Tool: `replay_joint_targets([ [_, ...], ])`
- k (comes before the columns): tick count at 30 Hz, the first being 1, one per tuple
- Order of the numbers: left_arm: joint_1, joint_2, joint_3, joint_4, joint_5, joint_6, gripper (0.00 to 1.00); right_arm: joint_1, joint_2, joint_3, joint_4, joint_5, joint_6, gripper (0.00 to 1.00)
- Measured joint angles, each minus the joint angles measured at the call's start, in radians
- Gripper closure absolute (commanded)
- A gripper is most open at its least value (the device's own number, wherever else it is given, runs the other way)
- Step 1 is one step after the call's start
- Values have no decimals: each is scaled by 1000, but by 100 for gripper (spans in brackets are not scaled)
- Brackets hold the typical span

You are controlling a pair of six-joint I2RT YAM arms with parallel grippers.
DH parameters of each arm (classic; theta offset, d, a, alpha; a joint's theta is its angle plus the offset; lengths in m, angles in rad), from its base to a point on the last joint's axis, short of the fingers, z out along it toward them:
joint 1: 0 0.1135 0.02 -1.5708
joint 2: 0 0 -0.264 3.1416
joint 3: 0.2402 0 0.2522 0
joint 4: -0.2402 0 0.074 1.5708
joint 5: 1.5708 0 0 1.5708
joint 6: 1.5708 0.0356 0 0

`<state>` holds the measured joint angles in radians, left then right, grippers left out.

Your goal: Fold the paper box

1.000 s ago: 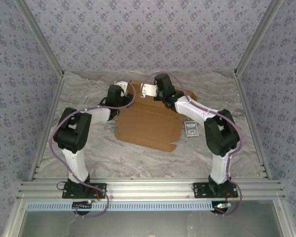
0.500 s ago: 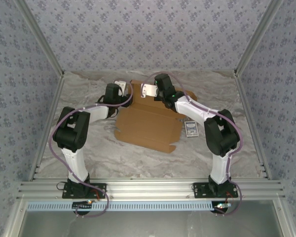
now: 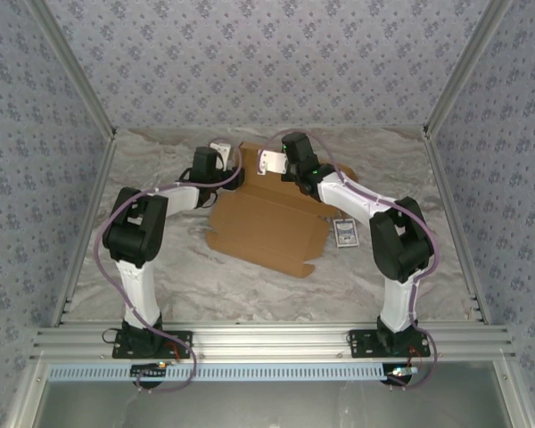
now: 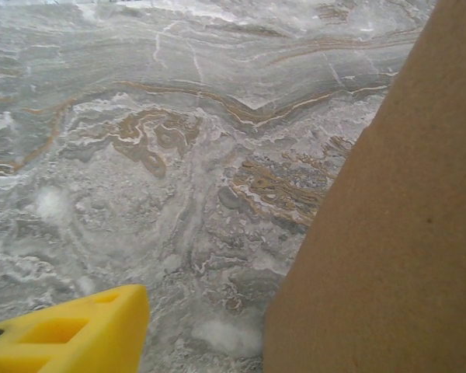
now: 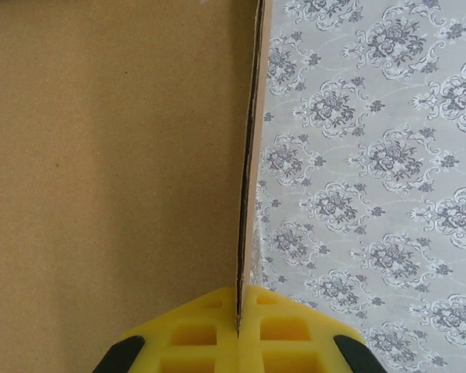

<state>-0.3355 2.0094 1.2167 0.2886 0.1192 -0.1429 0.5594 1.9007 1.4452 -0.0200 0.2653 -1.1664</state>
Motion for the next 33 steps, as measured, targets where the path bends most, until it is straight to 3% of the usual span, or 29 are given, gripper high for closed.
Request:
replay_joint_targets([
  [7,8,22,14,-1,47,-2,40,0,0,0,-3,0,0,100],
  [20,2,35,32,0,71,-62,63,0,0,0,-1,0,7,100],
  [33,-87,37,53,-23,-214,-187,70,1,0,0,0,10,19,100],
])
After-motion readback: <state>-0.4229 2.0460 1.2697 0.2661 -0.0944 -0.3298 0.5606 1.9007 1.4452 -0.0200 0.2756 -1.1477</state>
